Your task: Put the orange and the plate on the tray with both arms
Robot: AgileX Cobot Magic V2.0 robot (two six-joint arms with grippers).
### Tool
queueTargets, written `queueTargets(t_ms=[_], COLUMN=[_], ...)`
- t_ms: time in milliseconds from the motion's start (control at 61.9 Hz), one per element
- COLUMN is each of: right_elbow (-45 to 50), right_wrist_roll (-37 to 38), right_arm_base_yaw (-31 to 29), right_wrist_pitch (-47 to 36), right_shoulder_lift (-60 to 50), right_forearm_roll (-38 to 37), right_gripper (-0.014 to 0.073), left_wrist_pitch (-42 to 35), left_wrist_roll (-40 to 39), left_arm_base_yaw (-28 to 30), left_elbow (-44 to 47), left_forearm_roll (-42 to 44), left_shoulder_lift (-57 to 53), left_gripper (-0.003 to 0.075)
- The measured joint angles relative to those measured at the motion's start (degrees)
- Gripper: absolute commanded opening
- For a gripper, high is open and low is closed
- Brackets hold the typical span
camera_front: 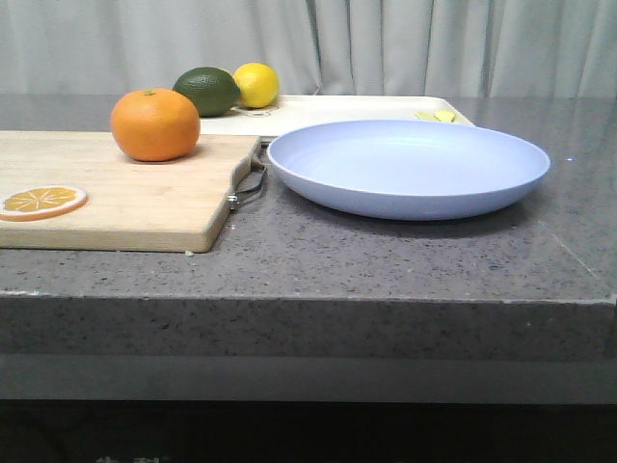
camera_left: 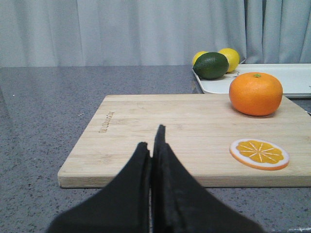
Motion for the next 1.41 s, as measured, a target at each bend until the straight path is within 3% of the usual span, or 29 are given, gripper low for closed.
queueTargets(t_ms=[501,1115,1406], right_elbow=[0.0,-0.5,-12.7], right_wrist_roll=[0.0,0.0,0.0], right_arm_base_yaw=[0.0,0.0,0.0], right_wrist_pitch=[0.0,-1.2,7.0], right_shoulder_lift=[0.0,0.0,0.0], right_forearm_roll=[0.0,0.0,0.0], right_gripper=[-0.007,-0.007,-0.007], left_wrist_pitch=[0.0,-6.1,3.4], left_wrist_roll=[0.0,0.0,0.0], left_arm_base_yaw=[0.0,0.0,0.0], left_elbow=[0.0,-0.7,-15.6], left_forearm_roll=[0.0,-0.7,-0.9], left_shoulder_lift=[0.0,0.0,0.3], left_gripper=[-0.0017,-0.0017,-0.0017])
